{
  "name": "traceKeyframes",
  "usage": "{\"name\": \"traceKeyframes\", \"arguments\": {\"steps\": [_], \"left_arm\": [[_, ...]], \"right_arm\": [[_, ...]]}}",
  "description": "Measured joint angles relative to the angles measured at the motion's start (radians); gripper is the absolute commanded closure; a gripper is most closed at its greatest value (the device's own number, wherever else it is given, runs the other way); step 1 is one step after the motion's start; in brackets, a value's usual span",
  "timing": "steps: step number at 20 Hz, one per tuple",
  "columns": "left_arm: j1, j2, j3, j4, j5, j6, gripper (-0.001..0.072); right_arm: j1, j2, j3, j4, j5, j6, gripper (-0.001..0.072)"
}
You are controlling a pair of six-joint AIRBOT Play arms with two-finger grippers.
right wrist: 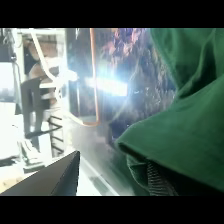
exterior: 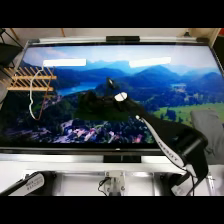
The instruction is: Fold the shirts.
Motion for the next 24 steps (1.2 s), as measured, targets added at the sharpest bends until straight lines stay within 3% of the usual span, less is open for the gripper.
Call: {"name": "traceKeyframes", "arguments": {"steps": [3, 5, 9, 10, 15, 21, 22, 24], "left_arm": [[0.004, 0.008, -0.003, 0.004, -0.016, 0.002, 0.0668], [0.004, 0.011, -0.003, 0.005, -0.021, 0.002, 0.0668], [0.004, 0.013, -0.004, 0.008, -0.027, 0.013, 0.0668], [0.004, 0.013, -0.004, 0.010, -0.027, 0.017, 0.0668], [0.004, 0.013, -0.004, 0.015, -0.028, 0.037, 0.0668], [0.004, 0.013, -0.004, 0.016, -0.029, 0.045, 0.0668], [0.004, 0.013, -0.004, 0.016, -0.029, 0.046, 0.0668], [0.004, 0.013, -0.004, 0.016, -0.029, 0.047, 0.0668]], "right_arm": [[-0.028, 0.000, 0.000, 0.015, 0.057, -0.044, 0.0177], [-0.092, 0.029, 0.000, -0.053, 0.115, -0.040, 0.0177], [-0.295, 0.120, 0.000, -0.402, 0.274, 0.113, 0.0165], [-0.345, 0.135, 0.000, -0.504, 0.321, 0.158, 0.0094], [-0.490, 0.143, -0.002, -0.861, 0.544, 0.287, 0.0090], [-0.459, 0.032, -0.002, -0.921, 0.586, 0.314, 0.0092], [-0.449, 0.018, -0.002, -0.900, 0.579, 0.306, 0.0118], [-0.430, -0.001, 0.000, -0.869, 0.556, 0.289, 0.0280]]}}
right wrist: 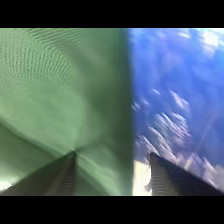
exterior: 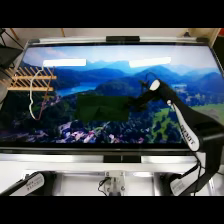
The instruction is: Fold the shirts.
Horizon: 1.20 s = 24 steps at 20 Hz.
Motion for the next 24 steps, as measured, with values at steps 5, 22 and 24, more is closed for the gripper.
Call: {"name": "traceKeyframes", "arguments": {"steps": [5, 22, 24], "left_arm": [[0.000, 0.000, 0.000, 0.000, 0.000, 0.000, 0.0668], [0.000, 0.000, 0.000, 0.000, 0.001, 0.000, 0.0668], [-0.001, 0.000, 0.000, 0.000, 0.000, 0.000, 0.0667]], "right_arm": [[0.012, -0.021, -0.005, 0.129, -0.030, -0.114, 0.0634], [-0.586, 0.410, 0.116, 0.256, 0.170, -0.194, 0.0635], [-0.661, 0.423, 0.119, 0.167, 0.191, -0.179, 0.0634]]}}
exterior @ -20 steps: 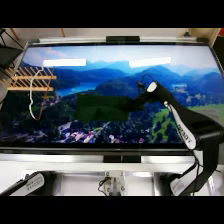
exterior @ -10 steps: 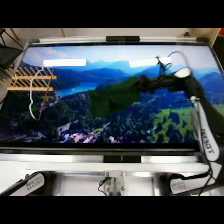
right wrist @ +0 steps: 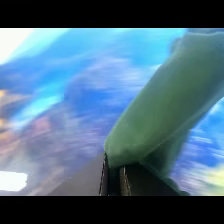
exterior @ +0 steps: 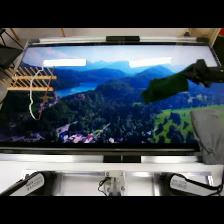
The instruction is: Fold the shirts.
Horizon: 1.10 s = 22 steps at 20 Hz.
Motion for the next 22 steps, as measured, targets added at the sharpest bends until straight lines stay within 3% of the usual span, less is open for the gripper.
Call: {"name": "traceKeyframes", "arguments": {"steps": [4, 12, 16, 22], "left_arm": [[-0.007, 0.000, 0.000, 0.000, -0.001, 0.000, 0.0668], [-0.026, 0.000, 0.000, 0.000, 0.000, 0.000, 0.0667], [-0.031, 0.000, 0.000, 0.000, 0.000, 0.000, 0.0668], [-0.044, 0.000, 0.000, 0.014, 0.000, 0.006, 0.0667]], "right_arm": [[-0.125, 0.011, 0.002, -0.145, -0.012, 0.016, 0.0634], [-0.301, 0.026, 0.058, -0.229, -0.051, 0.112, 0.0634], [-0.388, 0.027, 0.136, -0.278, 0.045, 0.187, 0.0634], [-0.458, 0.028, 0.175, -0.437, 0.318, 0.225, 0.0634]]}}
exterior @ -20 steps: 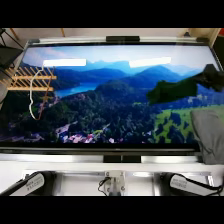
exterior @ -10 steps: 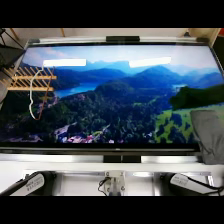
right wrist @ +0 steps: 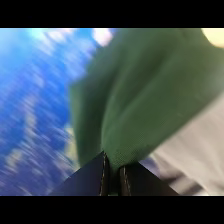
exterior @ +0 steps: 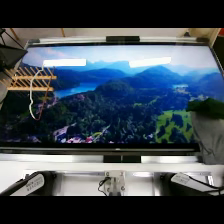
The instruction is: Fold the shirts.
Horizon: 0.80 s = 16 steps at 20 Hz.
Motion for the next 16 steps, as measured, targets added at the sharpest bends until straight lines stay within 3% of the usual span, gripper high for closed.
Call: {"name": "traceKeyframes", "arguments": {"steps": [2, 15, 16], "left_arm": [[-0.002, 0.000, 0.000, 0.001, 0.000, 0.002, 0.0668], [-0.003, 0.000, 0.000, 0.004, 0.000, 0.005, 0.0668], [-0.003, 0.000, 0.000, 0.005, 0.000, 0.005, 0.0668]], "right_arm": [[-0.006, 0.000, 0.003, -0.058, 0.081, -0.010, 0.0634], [-0.014, 0.041, -0.272, -0.482, 0.171, -0.047, 0.0625], [-0.014, 0.041, -0.299, -0.513, 0.161, -0.046, 0.0496]]}}
